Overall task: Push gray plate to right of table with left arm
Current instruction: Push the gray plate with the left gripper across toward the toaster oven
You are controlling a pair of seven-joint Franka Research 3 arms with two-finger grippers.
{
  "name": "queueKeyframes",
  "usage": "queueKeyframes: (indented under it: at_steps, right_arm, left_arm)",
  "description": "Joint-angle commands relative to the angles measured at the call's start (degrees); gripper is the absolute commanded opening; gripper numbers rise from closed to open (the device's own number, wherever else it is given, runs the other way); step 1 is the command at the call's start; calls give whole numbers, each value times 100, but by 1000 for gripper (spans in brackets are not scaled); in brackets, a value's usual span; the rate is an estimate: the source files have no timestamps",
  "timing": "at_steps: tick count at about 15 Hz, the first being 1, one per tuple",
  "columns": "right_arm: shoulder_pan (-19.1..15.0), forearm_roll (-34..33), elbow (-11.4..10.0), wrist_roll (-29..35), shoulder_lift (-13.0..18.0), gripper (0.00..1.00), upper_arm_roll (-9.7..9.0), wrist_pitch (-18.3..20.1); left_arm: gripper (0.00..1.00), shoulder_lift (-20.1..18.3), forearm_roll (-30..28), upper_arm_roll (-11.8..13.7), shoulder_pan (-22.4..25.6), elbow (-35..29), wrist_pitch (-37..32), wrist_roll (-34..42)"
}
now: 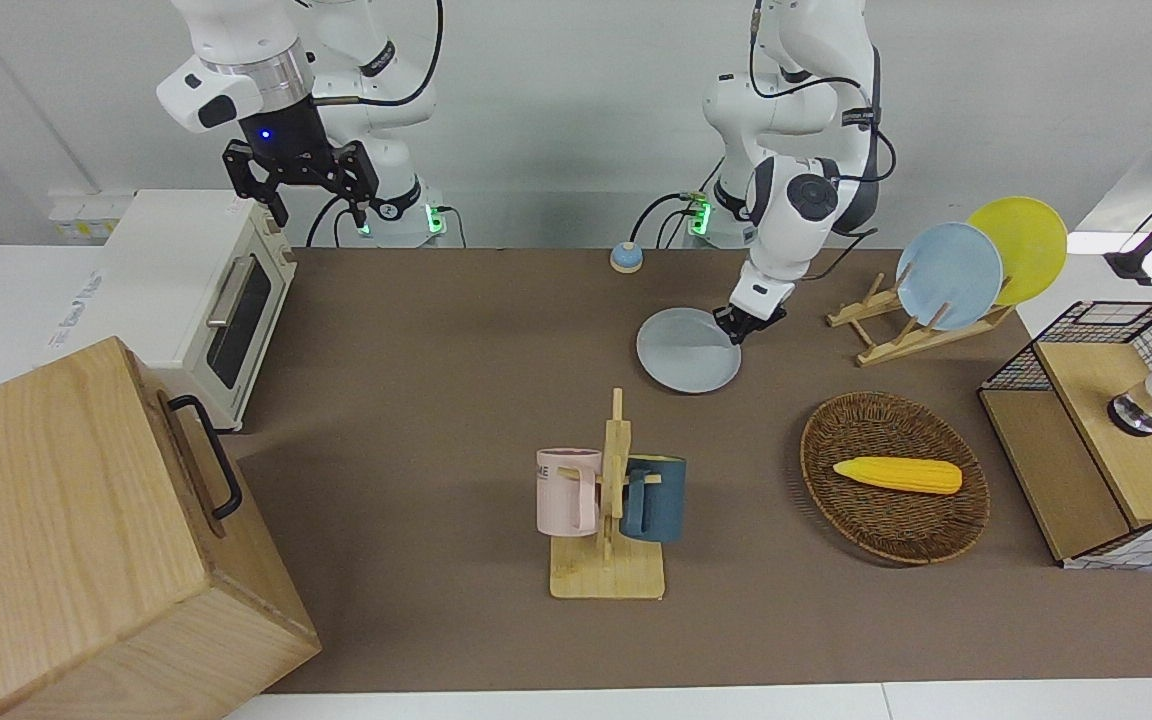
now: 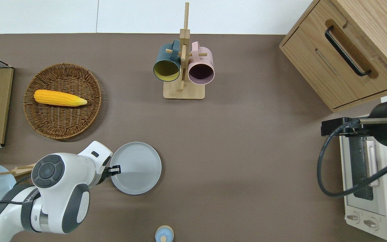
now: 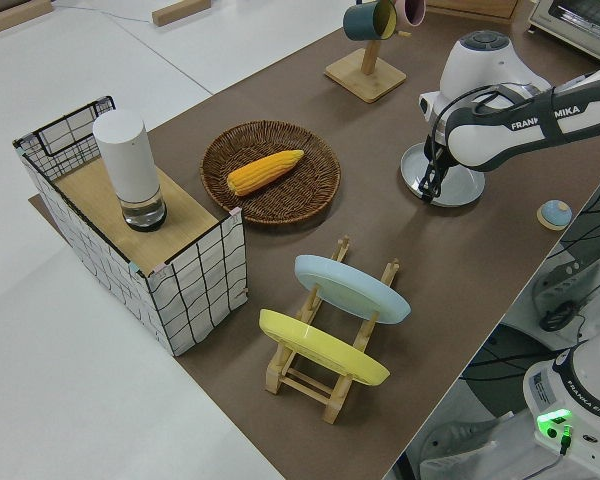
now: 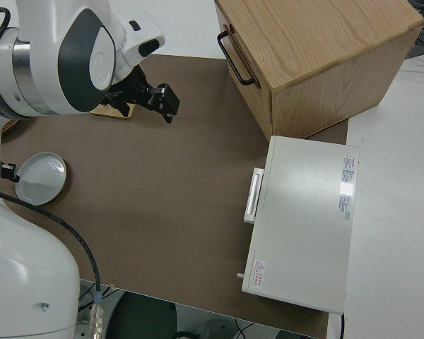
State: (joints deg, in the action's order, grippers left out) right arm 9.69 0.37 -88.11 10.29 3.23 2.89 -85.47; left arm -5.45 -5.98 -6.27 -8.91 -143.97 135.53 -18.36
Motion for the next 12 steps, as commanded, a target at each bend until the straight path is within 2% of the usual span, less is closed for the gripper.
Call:
queueKeyframes:
  at_steps: [1,8,12]
  right_arm:
    - [33,-2,57,-19,-33,996,27,65]
    - [33,-2,57,-19,-33,996,27,65]
    - [33,-2,57,-10,-33,996,27,65]
  left_arm:
    - [0,281,-34,91,-576,70,210,-440]
    - [0,553,-271,64,-1016,334,342,-405]
    - [0,817,-649,82,-1393,492,606,-441]
